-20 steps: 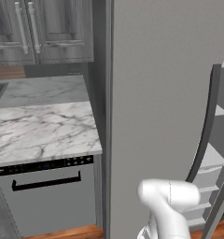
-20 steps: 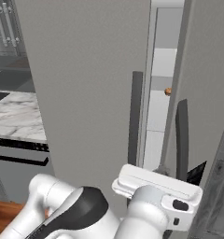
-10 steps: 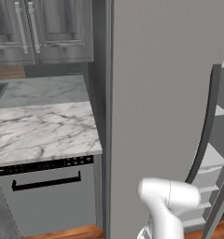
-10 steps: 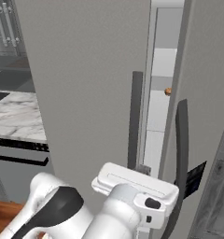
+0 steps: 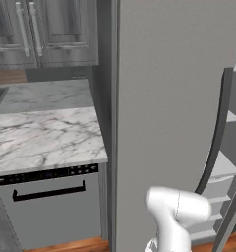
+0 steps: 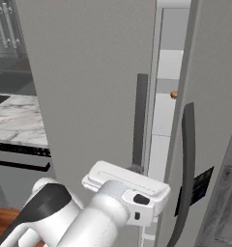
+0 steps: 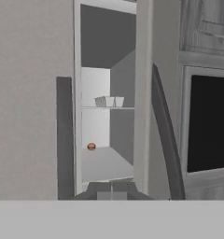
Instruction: Open the freezer door, pick up the ice cube tray from the freezer, and place it on the dining counter.
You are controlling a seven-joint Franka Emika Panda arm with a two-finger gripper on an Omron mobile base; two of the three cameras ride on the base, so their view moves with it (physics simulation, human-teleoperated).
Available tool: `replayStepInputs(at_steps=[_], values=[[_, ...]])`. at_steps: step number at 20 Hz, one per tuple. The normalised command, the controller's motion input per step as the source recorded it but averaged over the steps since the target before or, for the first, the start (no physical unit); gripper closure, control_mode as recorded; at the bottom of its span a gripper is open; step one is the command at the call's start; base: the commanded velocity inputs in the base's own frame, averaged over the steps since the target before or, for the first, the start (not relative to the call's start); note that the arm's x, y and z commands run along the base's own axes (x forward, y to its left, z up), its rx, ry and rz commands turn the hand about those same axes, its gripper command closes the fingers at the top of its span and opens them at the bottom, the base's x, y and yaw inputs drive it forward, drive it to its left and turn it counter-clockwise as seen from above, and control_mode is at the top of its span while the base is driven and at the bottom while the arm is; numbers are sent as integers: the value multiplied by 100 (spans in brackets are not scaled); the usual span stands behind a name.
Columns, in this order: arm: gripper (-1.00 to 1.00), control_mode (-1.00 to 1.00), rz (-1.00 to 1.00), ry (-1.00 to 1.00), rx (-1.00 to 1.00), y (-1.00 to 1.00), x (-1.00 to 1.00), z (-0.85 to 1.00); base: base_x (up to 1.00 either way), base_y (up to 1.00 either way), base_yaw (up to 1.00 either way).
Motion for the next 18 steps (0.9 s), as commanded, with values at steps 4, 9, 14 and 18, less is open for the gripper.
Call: replayStepInputs(at_steps=[4,9,14,18], values=[[100,-100,-12,0,0,33,27,0,0,0,0],[100,-100,-11,0,0,29,15,0,0,0,0],[100,-100,-11,0,0,30,11,0,0,0,0],[-100,-100,-13,0,-1,42,14,0,0,0,0]])
